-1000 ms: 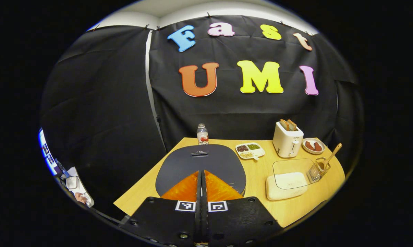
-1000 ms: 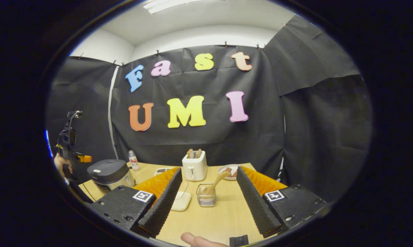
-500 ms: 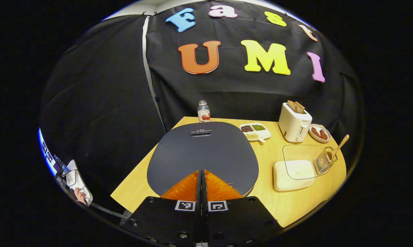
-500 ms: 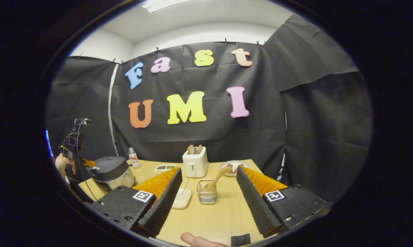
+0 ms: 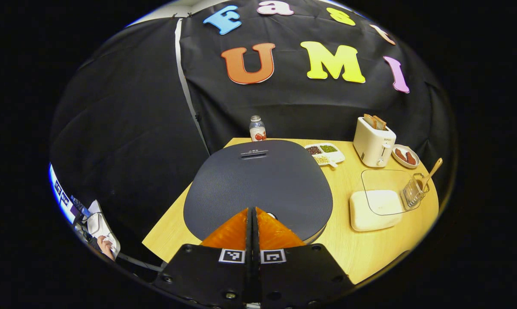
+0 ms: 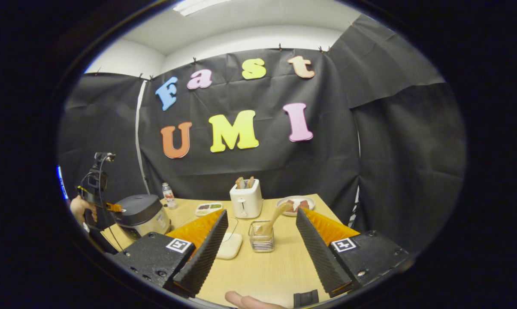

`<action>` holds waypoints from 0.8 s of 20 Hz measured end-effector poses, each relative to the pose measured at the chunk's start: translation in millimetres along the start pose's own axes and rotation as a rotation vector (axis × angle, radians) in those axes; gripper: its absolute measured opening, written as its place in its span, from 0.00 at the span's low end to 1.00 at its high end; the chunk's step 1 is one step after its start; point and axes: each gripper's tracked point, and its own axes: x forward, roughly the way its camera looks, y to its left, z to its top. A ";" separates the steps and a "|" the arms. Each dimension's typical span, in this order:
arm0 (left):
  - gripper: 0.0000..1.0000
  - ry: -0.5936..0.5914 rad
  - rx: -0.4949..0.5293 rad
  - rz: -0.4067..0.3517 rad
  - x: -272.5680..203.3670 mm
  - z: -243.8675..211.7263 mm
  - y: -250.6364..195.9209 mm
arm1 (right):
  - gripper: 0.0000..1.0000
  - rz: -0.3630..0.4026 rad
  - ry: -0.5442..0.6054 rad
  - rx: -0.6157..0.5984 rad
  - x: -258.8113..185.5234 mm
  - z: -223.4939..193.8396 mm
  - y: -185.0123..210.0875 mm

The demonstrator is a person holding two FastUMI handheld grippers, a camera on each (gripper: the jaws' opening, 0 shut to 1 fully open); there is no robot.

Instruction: Close the left gripper, press the button to open the rice cooker; take a wooden spoon from the chopstick holder with the right hand, scoop a spoonful of rice and pour it into the rice cooker, then put the wooden spoon back into the chopstick holder.

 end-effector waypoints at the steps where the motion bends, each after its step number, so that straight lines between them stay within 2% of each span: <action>1: 0.00 0.015 -0.008 -0.003 -0.2 -6.4 -0.3 | 0.99 0.002 0.005 0.005 -0.5 -0.7 0.5; 8: 0.00 0.017 -0.085 -0.017 -9.5 2.6 0.2 | 1.00 -0.020 -0.014 -0.016 -14.2 4.4 -3.0; 11: 0.00 -0.153 -0.072 0.024 -52.2 49.5 7.0 | 1.00 -0.026 -0.027 -0.019 -21.4 7.5 -4.7; 12: 0.00 -0.189 -0.088 0.006 -71.7 63.2 2.3 | 0.98 -0.027 -0.024 -0.020 -21.9 4.4 -5.3; 14: 0.00 -0.246 -0.111 -0.049 -104.1 77.7 -13.6 | 1.00 -0.029 -0.018 -0.018 -24.1 3.0 -5.5; 16: 0.00 -0.303 -0.106 -0.049 -121.5 87.7 -14.6 | 1.00 -0.030 -0.014 -0.015 -24.9 2.1 -5.0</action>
